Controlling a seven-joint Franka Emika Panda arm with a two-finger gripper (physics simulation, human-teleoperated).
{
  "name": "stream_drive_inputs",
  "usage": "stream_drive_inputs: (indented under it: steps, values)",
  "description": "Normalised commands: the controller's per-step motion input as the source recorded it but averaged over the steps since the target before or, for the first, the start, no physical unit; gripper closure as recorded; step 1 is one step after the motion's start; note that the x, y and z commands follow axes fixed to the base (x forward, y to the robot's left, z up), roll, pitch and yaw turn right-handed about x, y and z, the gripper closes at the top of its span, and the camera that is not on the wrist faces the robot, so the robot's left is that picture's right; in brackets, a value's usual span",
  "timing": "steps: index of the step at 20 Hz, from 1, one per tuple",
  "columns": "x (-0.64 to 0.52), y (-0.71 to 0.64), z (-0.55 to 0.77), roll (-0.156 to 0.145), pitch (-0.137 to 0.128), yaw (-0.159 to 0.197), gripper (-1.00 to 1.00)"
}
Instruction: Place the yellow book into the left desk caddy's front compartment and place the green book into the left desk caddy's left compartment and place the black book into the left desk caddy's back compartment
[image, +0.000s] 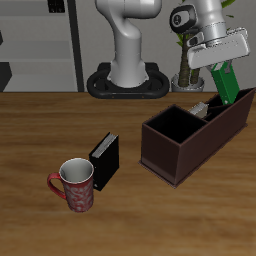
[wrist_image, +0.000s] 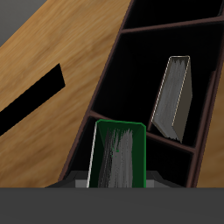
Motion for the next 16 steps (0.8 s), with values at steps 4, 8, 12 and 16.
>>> stream_drive_inputs:
  steps: [4,8,12,16]
  values:
    - [0.05,0.06,-0.22,0.014,0.015,0.050,1.00]
    - [0.09,-0.01,-0.18,0.000,0.041,0.019,1.00]
    - [0.25,-0.06,-0.32,0.013,0.206,-0.095,1.00]
    - [0.32,0.02,-0.43,0.053,0.307,-0.106,-1.00]
